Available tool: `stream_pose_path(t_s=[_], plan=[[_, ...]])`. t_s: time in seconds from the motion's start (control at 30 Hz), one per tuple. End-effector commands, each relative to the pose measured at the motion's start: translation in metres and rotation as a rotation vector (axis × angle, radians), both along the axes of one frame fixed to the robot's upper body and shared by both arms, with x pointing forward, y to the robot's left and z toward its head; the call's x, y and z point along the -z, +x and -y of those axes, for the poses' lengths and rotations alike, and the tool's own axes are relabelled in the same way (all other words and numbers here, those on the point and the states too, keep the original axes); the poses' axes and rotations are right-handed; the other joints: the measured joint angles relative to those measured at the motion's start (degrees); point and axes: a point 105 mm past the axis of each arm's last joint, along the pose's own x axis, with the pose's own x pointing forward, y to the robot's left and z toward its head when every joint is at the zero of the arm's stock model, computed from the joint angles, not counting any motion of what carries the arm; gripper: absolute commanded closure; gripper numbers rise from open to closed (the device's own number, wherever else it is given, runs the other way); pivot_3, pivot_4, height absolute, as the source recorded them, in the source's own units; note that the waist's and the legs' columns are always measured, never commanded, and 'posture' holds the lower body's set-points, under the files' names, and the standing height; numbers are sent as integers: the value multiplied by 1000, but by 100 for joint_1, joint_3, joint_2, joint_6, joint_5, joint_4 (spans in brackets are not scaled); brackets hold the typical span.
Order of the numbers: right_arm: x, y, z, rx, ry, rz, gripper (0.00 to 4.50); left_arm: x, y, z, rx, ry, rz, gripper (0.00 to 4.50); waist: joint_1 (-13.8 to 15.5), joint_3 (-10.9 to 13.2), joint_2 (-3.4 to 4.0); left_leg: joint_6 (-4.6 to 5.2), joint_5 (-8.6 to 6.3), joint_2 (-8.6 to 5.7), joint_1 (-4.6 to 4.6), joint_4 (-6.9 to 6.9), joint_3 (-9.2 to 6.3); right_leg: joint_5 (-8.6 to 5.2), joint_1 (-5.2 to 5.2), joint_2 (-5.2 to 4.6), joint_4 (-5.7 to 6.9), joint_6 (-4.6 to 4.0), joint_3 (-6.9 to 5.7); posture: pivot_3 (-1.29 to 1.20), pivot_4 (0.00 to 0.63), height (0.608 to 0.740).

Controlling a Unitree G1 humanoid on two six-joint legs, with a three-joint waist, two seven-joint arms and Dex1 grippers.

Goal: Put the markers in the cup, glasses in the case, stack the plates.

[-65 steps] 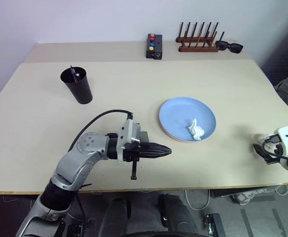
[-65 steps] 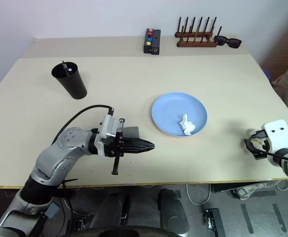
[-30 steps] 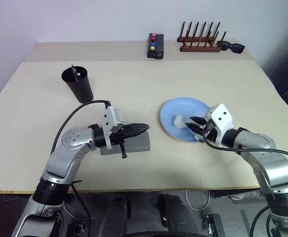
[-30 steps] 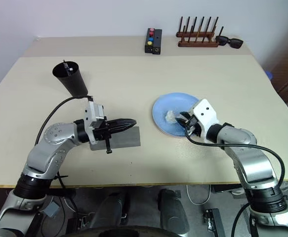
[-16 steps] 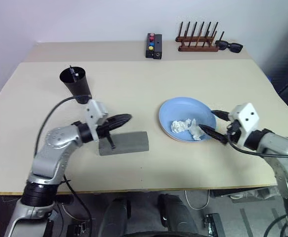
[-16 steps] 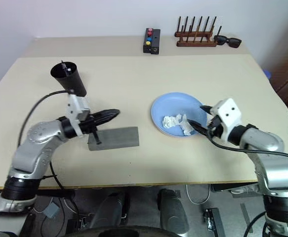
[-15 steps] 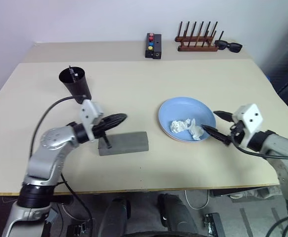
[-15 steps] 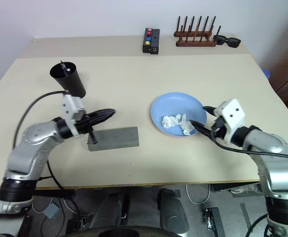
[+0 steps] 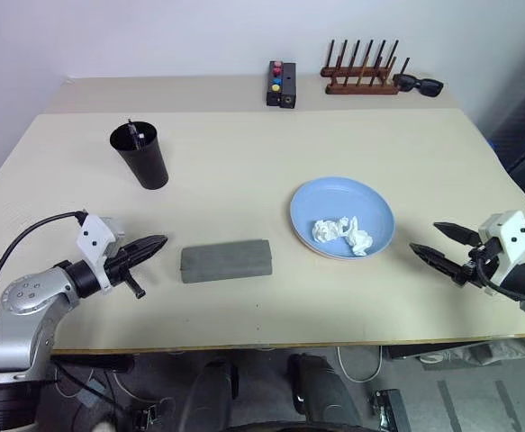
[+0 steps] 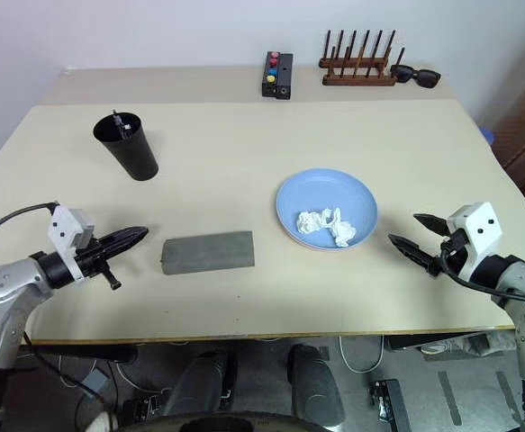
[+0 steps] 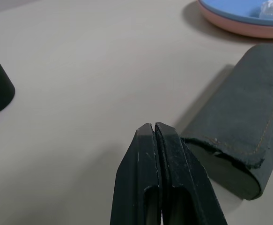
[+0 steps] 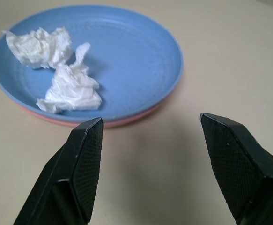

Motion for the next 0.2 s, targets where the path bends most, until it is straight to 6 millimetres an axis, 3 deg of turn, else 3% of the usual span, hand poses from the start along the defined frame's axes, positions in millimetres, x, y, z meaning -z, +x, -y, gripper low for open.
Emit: stream_pose_path(t_s=[0.03, 0.2], plan=[[-12, 1, 0, -2, -22, 47, 1172, -16, -1, 2, -6, -6, 56, 4500, 0, 0, 0, 0, 0, 0, 0, 0, 0, 0, 0, 0, 0, 0, 0, 0, 150, 735], [-14, 7, -5, -10, -23, 54, 1172, -19, 1, 7, -16, -17, 59, 4500, -1, 0, 0, 0, 0, -1, 0, 0, 1, 0, 0, -1, 1, 0, 1, 0, 150, 735]])
